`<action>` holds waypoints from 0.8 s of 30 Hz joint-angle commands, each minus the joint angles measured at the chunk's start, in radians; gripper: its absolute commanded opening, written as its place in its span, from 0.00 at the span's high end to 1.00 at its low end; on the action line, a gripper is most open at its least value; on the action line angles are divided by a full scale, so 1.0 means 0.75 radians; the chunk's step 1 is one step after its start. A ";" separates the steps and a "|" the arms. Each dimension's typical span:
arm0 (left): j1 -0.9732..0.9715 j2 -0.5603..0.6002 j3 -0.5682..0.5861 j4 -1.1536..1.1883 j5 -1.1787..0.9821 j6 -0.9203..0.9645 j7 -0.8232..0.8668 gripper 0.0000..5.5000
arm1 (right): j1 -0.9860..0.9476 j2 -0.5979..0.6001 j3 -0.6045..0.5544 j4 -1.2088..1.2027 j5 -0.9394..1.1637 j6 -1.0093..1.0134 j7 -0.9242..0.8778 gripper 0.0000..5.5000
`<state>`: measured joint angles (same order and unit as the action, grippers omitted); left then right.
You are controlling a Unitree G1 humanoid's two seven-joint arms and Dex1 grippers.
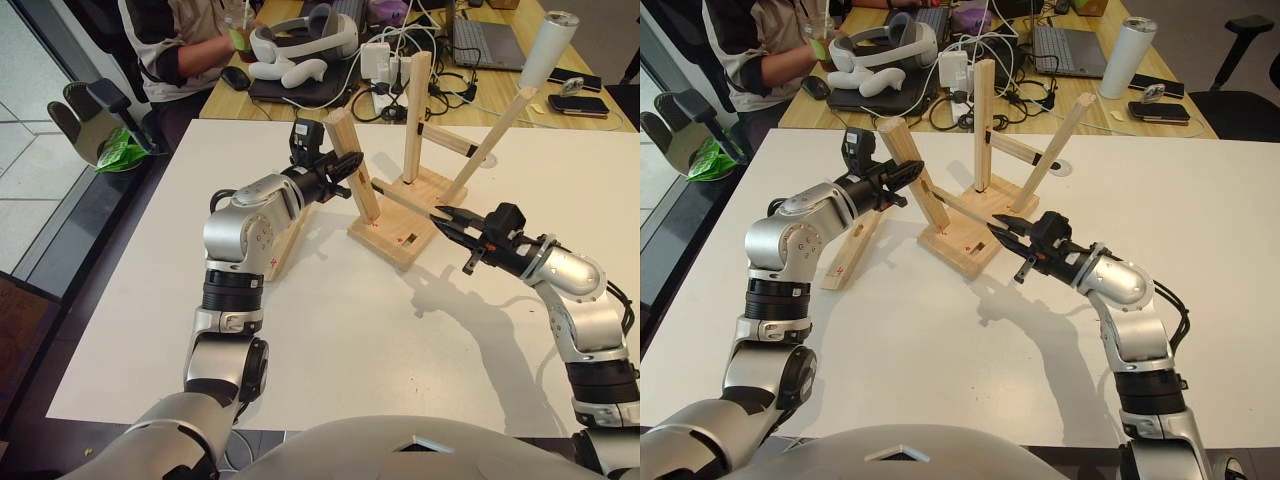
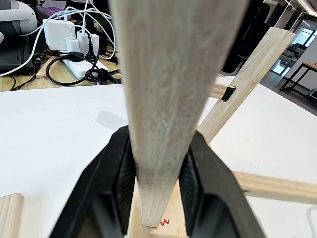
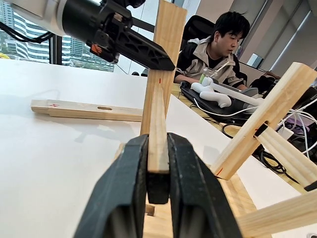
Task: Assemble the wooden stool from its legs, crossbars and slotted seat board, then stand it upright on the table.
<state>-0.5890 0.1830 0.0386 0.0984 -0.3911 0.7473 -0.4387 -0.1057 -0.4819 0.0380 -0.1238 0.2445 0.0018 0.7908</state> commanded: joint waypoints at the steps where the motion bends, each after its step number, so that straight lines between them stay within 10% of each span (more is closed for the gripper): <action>1: -0.023 0.005 0.006 -0.008 -0.018 0.021 -0.008 0.81 | -0.056 0.018 0.004 0.039 -0.031 -0.031 -0.029 0.93; 24: -0.018 -0.003 -0.012 -0.028 -0.016 0.029 -0.012 0.81 | -0.080 0.060 0.070 0.053 -0.048 0.018 -0.041 0.93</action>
<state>-0.5900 0.1829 0.0360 0.0925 -0.3896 0.7549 -0.4386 -0.1505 -0.4374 0.0880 -0.0825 0.2171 -0.0011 0.7693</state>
